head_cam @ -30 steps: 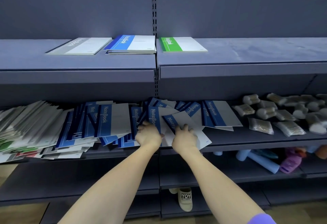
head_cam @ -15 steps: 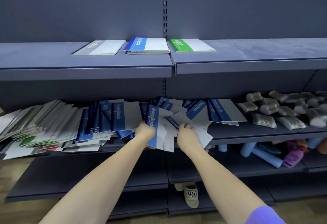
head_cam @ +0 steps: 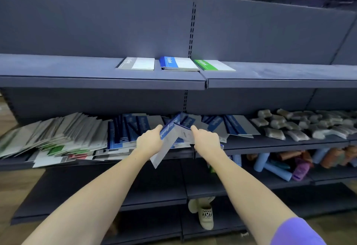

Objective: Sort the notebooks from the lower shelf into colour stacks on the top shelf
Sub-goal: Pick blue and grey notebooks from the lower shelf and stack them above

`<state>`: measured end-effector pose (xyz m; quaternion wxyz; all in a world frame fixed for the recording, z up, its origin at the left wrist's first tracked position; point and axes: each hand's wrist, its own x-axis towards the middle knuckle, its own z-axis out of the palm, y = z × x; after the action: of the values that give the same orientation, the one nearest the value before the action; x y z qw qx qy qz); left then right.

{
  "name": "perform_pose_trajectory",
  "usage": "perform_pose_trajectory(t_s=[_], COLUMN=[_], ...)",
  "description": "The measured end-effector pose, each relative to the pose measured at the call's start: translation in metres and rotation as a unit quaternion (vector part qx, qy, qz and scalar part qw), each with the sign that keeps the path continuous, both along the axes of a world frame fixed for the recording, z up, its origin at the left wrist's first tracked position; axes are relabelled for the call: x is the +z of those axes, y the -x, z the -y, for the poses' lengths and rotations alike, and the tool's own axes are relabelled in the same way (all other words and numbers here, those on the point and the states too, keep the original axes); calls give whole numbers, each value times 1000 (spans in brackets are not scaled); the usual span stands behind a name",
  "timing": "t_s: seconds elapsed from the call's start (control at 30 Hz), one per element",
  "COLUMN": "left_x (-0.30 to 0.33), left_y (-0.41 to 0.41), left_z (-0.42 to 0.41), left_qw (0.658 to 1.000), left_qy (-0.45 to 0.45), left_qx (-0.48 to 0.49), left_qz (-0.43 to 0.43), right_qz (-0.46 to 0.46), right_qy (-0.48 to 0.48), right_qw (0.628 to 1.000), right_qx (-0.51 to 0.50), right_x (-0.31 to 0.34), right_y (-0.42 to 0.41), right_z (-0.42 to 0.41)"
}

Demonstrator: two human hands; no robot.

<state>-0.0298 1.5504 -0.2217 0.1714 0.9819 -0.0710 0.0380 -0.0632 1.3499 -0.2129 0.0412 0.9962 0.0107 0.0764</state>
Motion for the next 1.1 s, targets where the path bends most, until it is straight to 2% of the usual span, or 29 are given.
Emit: perform_pose_trajectory(t_s=[0.2,0.43,0.6,0.73,0.8,0.93,1.1], left_x=[40,108,180,230,248,267,269], left_y=[25,47,55,51,49,36,3], left_z=[-22,-33,-30,-30,-28,-23,-24], left_qw=[996,977,967,964,960,952,943], left_qy=[-63,-120,-127,-94,-75,-58,-78], left_qx=[-22,-49,-57,-59,-51,-23,5], left_qz=[62,170,214,240,265,300,323], right_qz=[41,129,190,263,292,313,325], right_qy=[24,11,-5,-70,-68,-64,-57], right_qw=[999,992,982,962,954,947,943], right_qx=[-7,-6,-3,23,32,26,44], right_x=[43,101,151,195,217,244,253], right_y=[28,48,51,49,47,33,0], right_z=[-15,-14,-11,-5,-4,-4,-3])
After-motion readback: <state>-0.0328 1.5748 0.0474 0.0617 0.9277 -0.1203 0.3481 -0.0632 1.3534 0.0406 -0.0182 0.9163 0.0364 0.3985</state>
